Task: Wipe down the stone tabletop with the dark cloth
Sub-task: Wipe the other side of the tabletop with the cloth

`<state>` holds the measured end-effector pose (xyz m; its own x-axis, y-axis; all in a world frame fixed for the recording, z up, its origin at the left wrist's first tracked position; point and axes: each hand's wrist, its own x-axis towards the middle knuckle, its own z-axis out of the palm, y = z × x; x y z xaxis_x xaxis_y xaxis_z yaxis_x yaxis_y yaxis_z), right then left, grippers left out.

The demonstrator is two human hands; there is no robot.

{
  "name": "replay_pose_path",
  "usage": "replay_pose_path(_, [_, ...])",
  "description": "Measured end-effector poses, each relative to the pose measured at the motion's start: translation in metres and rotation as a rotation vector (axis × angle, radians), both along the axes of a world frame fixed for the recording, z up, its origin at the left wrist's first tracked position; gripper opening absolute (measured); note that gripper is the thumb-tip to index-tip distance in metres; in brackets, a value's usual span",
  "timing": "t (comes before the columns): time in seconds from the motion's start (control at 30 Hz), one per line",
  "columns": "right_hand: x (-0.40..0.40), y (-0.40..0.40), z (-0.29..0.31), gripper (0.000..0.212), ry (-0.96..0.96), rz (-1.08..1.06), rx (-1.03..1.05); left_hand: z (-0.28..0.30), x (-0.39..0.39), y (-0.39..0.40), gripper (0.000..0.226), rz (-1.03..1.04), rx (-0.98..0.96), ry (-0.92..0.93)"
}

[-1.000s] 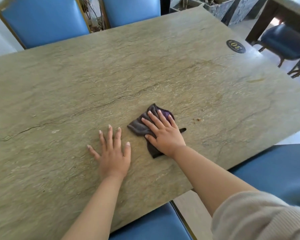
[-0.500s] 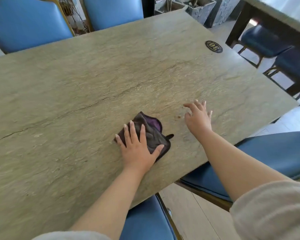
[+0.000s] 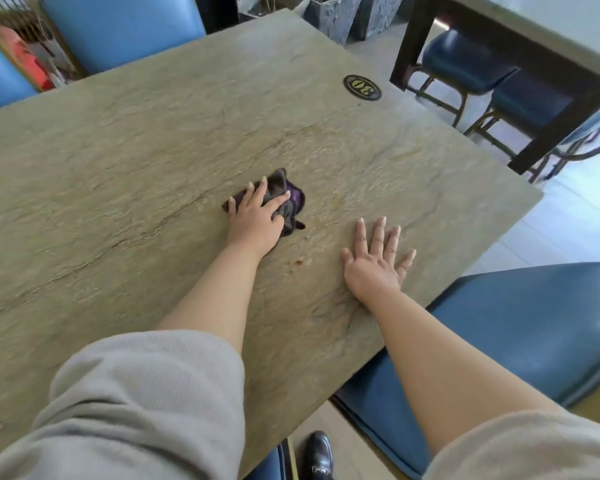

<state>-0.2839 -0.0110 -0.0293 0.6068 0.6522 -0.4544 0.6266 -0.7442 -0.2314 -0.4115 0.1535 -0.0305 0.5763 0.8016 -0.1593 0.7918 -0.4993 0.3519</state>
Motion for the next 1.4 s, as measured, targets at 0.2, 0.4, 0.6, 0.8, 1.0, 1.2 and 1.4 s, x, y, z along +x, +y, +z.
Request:
replay_pose_path(0.2, [0.0,-0.001,0.005,0.06,0.024,0.011,0.006,-0.004,-0.029,-0.041,0.053,-0.218,-0.007,-0.303])
replay_pose_path(0.4, [-0.001,-0.001,0.005,0.06,0.018,0.005,0.007,-0.006,-0.096,-0.06,0.059,-0.271,-0.038,-0.306])
replay_pose_path(0.6, [-0.001,-0.001,0.001,0.059,-0.006,-0.006,0.027,-0.007,-0.04,-0.033,0.049,0.022,0.057,-0.236])
replay_pose_path(0.8, [-0.001,0.0,0.004,0.059,-0.005,0.001,0.004,-0.008,-0.082,-0.093,0.056,-0.178,-0.016,-0.313])
replay_pose_path(1.0, [-0.031,0.006,0.026,0.064,0.044,-0.091,0.113,0.008,-0.111,-0.124,0.06,-0.288,-0.216,-0.299])
replay_pose_path(1.2, [-0.142,-0.022,0.027,0.053,0.01,0.271,0.449,0.002,-0.172,-0.13,0.057,0.161,-0.007,-0.294])
replay_pose_path(1.4, [-0.108,-0.008,0.0,0.063,-0.051,0.465,0.262,-0.014,-0.21,-0.153,0.062,0.089,0.147,0.069])
